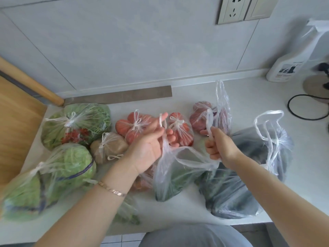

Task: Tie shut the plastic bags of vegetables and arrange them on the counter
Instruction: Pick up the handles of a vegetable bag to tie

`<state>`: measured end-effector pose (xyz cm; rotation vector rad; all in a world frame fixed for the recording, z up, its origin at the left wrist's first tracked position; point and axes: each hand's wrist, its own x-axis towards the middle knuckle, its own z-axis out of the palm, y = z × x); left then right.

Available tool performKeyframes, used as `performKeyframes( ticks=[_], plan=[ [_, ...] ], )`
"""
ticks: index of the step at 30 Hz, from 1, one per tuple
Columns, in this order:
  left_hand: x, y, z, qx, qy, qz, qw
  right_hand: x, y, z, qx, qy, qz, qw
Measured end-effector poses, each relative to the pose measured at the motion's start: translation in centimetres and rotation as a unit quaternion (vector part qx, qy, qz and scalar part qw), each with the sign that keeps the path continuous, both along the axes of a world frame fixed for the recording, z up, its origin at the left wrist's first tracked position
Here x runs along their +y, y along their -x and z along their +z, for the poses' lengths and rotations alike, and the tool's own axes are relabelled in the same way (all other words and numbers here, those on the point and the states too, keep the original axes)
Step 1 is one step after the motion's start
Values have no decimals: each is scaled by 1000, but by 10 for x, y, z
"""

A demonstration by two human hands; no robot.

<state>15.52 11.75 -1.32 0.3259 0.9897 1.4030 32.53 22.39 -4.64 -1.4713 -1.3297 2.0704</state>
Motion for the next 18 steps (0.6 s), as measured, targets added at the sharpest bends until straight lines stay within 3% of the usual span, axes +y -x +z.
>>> performKeyframes(
  ticks=[4,7,11,14,18],
  plan=[
    [-1,-23,4,211,-35,-24,977,-17,10,1,-43,-125,97,987],
    [7,-29,11,261,-86,-40,961,-34,21,7,-42,-259,174,949],
    [23,-27,18,258,-54,-61,963,-51,28,11,46,-198,271,941],
    [29,-18,18,282,-7,-94,955,-57,26,9,94,-164,275,943],
    [22,-6,8,419,85,-102,898,-57,19,8,79,-136,200,967]
  ],
)
